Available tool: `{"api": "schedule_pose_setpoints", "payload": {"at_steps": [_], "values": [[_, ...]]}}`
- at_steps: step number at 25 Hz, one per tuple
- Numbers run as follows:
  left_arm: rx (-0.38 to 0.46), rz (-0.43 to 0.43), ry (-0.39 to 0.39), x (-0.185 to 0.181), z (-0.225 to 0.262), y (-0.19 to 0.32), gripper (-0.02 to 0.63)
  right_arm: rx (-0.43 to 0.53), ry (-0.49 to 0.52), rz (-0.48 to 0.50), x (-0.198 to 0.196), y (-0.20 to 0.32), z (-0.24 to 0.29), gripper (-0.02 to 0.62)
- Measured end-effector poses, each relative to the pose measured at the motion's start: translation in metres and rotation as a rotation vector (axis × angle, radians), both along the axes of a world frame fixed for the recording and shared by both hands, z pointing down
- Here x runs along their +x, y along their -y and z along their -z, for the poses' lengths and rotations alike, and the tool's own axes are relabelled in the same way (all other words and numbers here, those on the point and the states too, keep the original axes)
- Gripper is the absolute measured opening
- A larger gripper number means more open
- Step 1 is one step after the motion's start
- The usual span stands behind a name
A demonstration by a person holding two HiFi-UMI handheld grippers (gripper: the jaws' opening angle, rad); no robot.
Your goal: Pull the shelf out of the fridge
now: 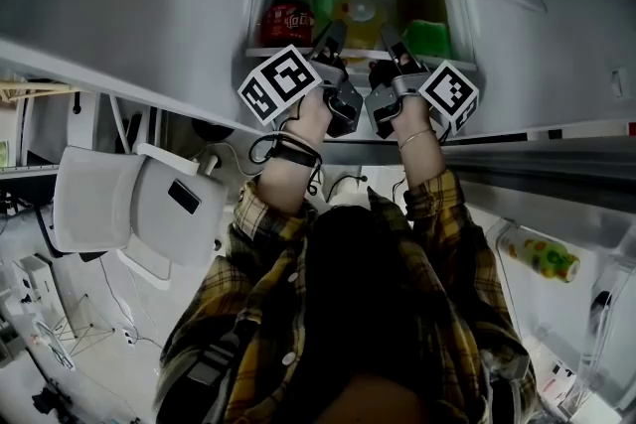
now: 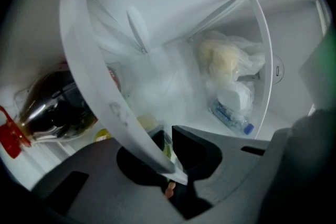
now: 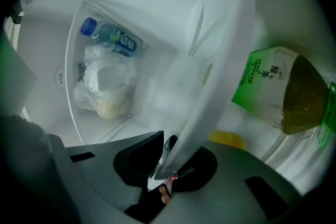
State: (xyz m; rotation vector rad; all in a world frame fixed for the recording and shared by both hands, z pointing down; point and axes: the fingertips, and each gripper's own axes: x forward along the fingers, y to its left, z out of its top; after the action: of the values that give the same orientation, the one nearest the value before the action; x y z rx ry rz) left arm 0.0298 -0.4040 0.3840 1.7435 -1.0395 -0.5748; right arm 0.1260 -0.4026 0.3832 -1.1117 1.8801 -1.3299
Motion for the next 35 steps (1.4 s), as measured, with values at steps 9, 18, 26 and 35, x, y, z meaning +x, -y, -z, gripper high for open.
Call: {"api": "schedule_pose_setpoints", "payload": {"at_steps": [9, 18, 26, 35], "values": [[-0.001, -0.009, -0.003, 0.002, -0.003, -0.017, 0.058, -0.002, 0.012, -0.001, 0.002, -0.018, -0.003, 0.055], [0.004, -0.03, -0.007, 0.003, -0.004, -0.038, 0.058, -0.008, 0.021, -0.006, 0.003, -0.039, -0.005, 0.052], [0.006, -0.049, -0.012, 0.002, -0.004, -0.058, 0.058, 0.012, 0.024, 0.009, 0.0, -0.057, -0.003, 0.052], [0.023, -0.081, -0.019, 0.002, -0.006, -0.084, 0.057, 0.007, 0.038, 0.007, -0.001, -0.084, -0.005, 0.052]]}}
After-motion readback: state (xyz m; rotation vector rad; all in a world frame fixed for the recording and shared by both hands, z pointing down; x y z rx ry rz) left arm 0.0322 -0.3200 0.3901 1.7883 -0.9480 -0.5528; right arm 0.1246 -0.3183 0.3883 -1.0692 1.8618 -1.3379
